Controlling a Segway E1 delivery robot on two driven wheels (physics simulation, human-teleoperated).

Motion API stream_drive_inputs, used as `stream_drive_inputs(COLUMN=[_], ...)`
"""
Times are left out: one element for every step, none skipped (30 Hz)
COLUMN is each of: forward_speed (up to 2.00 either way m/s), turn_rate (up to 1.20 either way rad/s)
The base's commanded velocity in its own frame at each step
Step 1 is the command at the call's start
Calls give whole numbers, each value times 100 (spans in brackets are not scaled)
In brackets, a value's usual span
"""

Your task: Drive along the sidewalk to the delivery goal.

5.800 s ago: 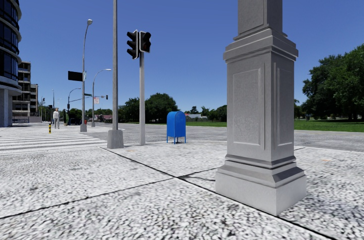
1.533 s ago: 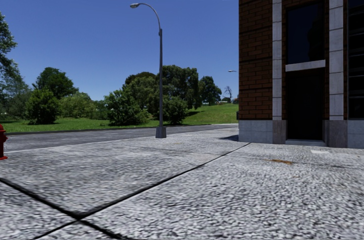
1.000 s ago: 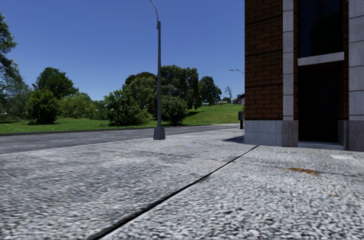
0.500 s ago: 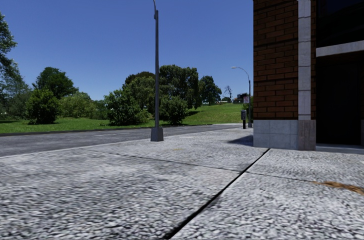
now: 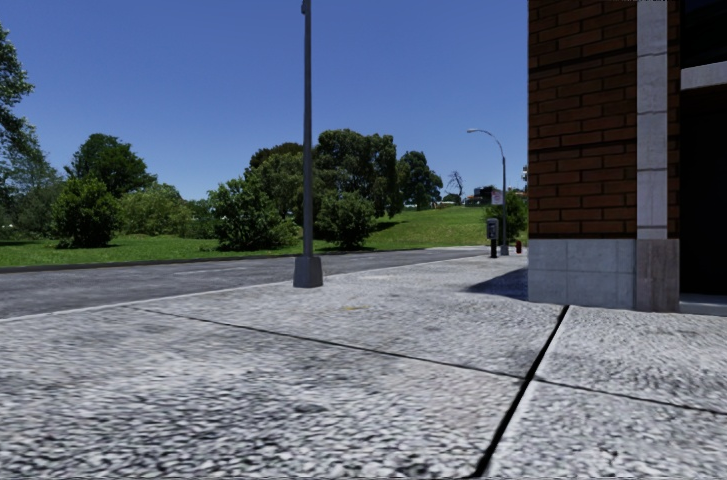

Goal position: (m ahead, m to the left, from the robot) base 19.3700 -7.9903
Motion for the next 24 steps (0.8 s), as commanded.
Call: stream_drive_inputs(forward_speed=[147, 147, 147, 146, 146, 146, 146, 146, 146, 146, 146, 146, 146, 146, 146, 146, 146, 146, 146, 146, 146, 146, 146, 146], turn_rate=[0, 0, 0, 0, 0, 0, 0, 0, 0, 0, 0, 0, 0, 0, 0, 0, 0, 0, 0, 0, 0, 0, 0, 0])
